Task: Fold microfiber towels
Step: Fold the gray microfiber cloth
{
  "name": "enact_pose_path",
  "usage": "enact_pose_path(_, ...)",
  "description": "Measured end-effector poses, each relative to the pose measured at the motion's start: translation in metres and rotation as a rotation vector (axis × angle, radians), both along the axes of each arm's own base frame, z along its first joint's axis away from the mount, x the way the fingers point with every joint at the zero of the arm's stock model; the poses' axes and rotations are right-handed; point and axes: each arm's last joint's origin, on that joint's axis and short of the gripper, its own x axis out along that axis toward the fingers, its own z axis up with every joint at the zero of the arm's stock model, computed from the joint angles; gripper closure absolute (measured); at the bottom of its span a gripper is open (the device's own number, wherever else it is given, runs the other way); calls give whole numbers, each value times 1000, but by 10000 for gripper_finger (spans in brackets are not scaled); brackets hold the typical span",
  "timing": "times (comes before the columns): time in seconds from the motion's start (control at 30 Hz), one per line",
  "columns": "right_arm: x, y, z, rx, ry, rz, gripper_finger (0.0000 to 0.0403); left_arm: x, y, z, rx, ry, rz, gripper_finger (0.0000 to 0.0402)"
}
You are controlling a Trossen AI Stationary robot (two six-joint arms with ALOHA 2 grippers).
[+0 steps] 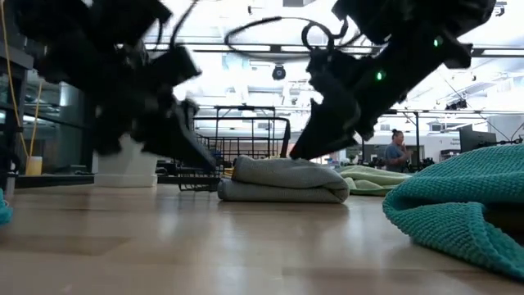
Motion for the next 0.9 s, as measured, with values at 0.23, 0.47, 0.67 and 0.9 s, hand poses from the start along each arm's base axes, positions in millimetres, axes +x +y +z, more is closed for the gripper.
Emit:
enact_pose_path(0.23, 6, -4, -25, -24, 34, -30, 210, 13, -7, 35, 57, -128, 7, 401)
enact_pose_path(0.47, 10, -3, -33, -26, 20, -24, 210, 38, 16, 35, 110, -128, 38, 401)
enact_pose_path(0.67, 10, -2, -31, -36, 15, -10, 210, 49, 38, 4, 54, -71, 24, 401)
enact_pose_path(0.9, 10, -2, -31, -39, 26, -8, 210, 47, 45, -15, 28, 23, 20, 401)
